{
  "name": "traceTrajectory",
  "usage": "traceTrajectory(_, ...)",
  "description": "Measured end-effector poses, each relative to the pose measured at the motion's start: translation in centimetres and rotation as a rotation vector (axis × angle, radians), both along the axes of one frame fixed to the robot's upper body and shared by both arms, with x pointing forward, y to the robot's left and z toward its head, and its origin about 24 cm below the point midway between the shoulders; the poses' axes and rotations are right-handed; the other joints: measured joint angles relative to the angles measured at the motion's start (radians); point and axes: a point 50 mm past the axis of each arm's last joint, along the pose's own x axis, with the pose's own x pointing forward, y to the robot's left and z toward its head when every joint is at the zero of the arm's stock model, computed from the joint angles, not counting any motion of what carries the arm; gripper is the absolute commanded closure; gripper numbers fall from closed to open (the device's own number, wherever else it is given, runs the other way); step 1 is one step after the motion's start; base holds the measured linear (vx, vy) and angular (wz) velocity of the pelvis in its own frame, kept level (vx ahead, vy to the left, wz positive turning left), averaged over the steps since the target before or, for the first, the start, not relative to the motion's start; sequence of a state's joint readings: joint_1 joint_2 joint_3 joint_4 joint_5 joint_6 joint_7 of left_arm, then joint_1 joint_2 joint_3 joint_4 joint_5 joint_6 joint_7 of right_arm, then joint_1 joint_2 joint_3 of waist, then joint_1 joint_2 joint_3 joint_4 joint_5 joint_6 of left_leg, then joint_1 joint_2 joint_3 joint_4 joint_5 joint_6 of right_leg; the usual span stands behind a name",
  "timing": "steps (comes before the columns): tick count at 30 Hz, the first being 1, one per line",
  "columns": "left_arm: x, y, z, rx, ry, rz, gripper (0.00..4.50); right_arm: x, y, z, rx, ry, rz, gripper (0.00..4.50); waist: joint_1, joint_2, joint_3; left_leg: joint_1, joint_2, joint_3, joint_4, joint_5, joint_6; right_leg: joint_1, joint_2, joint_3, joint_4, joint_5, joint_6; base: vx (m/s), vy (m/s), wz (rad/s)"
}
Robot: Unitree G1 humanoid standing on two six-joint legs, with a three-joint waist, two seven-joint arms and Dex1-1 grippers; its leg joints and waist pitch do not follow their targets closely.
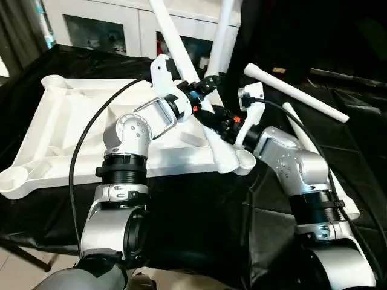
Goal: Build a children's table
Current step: Pick table leg
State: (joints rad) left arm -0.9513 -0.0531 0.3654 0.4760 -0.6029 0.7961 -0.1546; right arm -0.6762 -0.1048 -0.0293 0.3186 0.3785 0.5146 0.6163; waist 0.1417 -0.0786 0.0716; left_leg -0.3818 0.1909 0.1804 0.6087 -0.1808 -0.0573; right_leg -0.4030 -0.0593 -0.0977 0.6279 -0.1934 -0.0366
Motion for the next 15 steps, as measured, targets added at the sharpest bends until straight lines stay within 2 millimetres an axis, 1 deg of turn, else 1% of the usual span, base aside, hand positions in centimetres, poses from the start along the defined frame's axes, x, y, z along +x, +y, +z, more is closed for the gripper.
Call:
traceTrajectory(2, 0.07, 0.1, 0.07, 0.003, -0.008, 0.01, 1.96, 0.03, -0.02, 0.04, 0.0, -0.004, -0.006, 2.72, 0.0, 0.0, 0.0, 0.0, 0.0, 0.0, 0.0, 0.0, 0.0, 0.0, 0.0, 0.0, 0.0, 0.0, 0.0, 0.0, 0.0, 0.0)
traceTrajectory(6, 0.17, 0.23, 0.12, 0.026, -0.021, 0.028, 2.13, 0.08, -0.04, 0.15, -0.001, -0.012, -0.013, 2.72, 0.0, 0.0, 0.0, 0.0, 0.0, 0.0, 0.0, 0.0, 0.0, 0.0, 0.0, 0.0, 0.0, 0.001, 0.001, 0.0, 0.0, 0.0)
traceTrajectory(7, 0.19, 0.23, 0.12, 0.038, -0.025, 0.03, 2.34, 0.09, -0.05, 0.14, -0.002, -0.012, -0.015, 2.72, 0.0, 0.0, 0.0, 0.0, 0.0, 0.0, 0.0, 0.0, 0.0, 0.0, 0.0, 0.0, 0.0, 0.001, 0.001, 0.0, 0.0, 0.0)
traceTrajectory(12, 0.23, 0.28, 0.16, 0.054, -0.033, 0.034, 2.55, 0.12, -0.07, 0.13, -0.015, -0.018, -0.02, 2.72, 0.0, 0.0, 0.0, 0.0, 0.0, 0.0, 0.0, 0.0, 0.0, 0.0, 0.0, 0.0, 0.0, 0.001, 0.001, 0.0, 0.0, 0.0)
traceTrajectory(13, 0.22, 0.26, 0.18, 0.061, -0.039, 0.027, 2.64, 0.11, -0.14, 0.14, -0.018, -0.019, -0.016, 2.16, 0.0, 0.0, 0.0, 0.0, 0.0, 0.0, 0.0, 0.0, 0.0, 0.0, 0.0, 0.0, 0.0, 0.001, 0.001, 0.0, 0.0, 0.0)
traceTrajectory(14, 0.19, 0.21, 0.24, 0.077, -0.054, 0.01, 2.64, 0.07, -0.35, 0.16, -0.026, -0.022, -0.003, 2.02, 0.001, 0.0, 0.0, 0.0, 0.0, 0.0, 0.0, 0.0, 0.0, 0.0, 0.0, 0.0, 0.0, 0.001, 0.001, 0.0, 0.0, 0.0)
traceTrajectory(15, 0.19, 0.32, 0.32, 0.092, -0.068, -0.002, 2.66, 0.0, -0.54, 0.2, -0.033, -0.024, 0.019, 1.99, 0.001, 0.0, 0.0, 0.0, 0.0, 0.0, 0.0, 0.0, 0.0, 0.0, 0.0, 0.0, 0.0, 0.001, 0.001, 0.0, 0.0, 0.0)
